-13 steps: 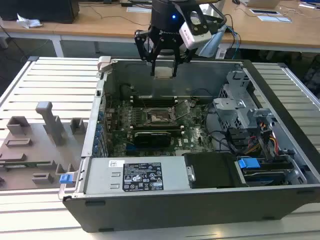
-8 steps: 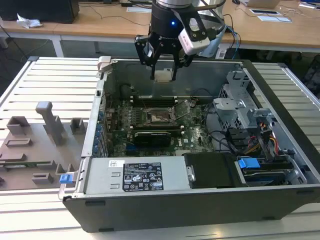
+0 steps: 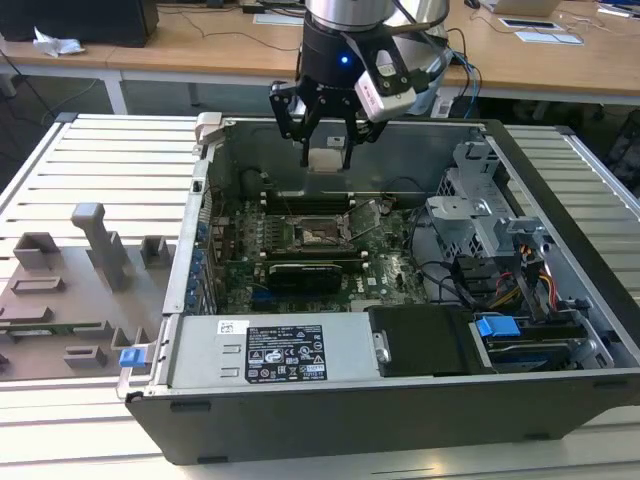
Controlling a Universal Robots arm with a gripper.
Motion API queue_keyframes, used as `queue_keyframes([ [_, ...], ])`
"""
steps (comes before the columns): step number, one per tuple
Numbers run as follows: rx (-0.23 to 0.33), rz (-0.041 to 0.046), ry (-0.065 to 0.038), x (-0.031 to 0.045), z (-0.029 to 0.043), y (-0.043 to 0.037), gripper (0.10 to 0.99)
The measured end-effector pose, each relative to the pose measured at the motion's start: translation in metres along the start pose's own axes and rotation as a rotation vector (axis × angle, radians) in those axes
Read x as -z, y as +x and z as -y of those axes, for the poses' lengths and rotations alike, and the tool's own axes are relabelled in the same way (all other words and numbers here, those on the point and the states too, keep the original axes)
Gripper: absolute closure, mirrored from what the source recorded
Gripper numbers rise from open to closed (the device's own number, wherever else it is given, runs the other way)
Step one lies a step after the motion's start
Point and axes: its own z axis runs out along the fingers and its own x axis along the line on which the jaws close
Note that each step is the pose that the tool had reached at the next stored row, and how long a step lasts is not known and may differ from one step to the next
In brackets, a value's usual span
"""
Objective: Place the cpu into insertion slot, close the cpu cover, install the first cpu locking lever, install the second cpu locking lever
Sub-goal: 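Place the cpu into insertion slot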
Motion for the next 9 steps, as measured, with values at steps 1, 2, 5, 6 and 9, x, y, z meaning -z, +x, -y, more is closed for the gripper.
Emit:
queue_keyframes([
  [1,0.000,0.0000,0.000,-0.0013,0.0001,0.0000,0.545],
  [2,0.000,0.0000,0.000,-0.0038,0.0003,-0.0001,0.545],
  [5,0.000,0.0000,0.000,-0.0097,0.0009,-0.0002,0.545],
  [6,0.000,0.0000,0.000,-0.0104,0.0009,-0.0002,0.545],
  [9,0.000,0.0000,0.000,-0.0134,0.0012,-0.0003,0.545],
])
